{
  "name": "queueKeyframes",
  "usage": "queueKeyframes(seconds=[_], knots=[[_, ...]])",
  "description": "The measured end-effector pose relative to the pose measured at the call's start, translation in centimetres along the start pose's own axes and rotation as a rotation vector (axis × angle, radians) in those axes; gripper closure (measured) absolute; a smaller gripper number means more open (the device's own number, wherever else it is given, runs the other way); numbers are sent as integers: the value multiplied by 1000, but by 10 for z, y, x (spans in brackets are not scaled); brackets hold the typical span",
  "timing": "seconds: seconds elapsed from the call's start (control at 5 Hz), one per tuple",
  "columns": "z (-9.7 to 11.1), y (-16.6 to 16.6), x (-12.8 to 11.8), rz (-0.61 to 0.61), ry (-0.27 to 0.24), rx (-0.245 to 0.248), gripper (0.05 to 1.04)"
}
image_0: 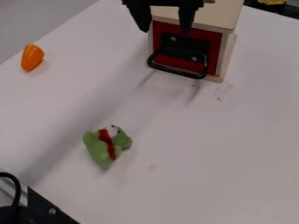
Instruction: Move the orange object from the right to the middle of the table
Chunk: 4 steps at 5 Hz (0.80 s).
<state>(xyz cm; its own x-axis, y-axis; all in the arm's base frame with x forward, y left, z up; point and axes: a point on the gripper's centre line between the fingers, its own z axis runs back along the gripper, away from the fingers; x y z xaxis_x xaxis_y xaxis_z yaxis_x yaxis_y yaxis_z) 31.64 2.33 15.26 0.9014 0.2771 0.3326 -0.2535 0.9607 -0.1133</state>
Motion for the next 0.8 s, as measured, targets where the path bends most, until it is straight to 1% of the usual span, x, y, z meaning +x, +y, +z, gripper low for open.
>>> queueKeyframes(seconds=[0.2, 0.4, 0.6, 0.8], knots=[[-9, 1, -6, 2, 35, 4, 85], [-23, 29, -9, 16, 113, 3, 85], [-29, 65, -9, 45, 118, 37, 85], [-37, 112, -14, 43, 126, 113, 85]])
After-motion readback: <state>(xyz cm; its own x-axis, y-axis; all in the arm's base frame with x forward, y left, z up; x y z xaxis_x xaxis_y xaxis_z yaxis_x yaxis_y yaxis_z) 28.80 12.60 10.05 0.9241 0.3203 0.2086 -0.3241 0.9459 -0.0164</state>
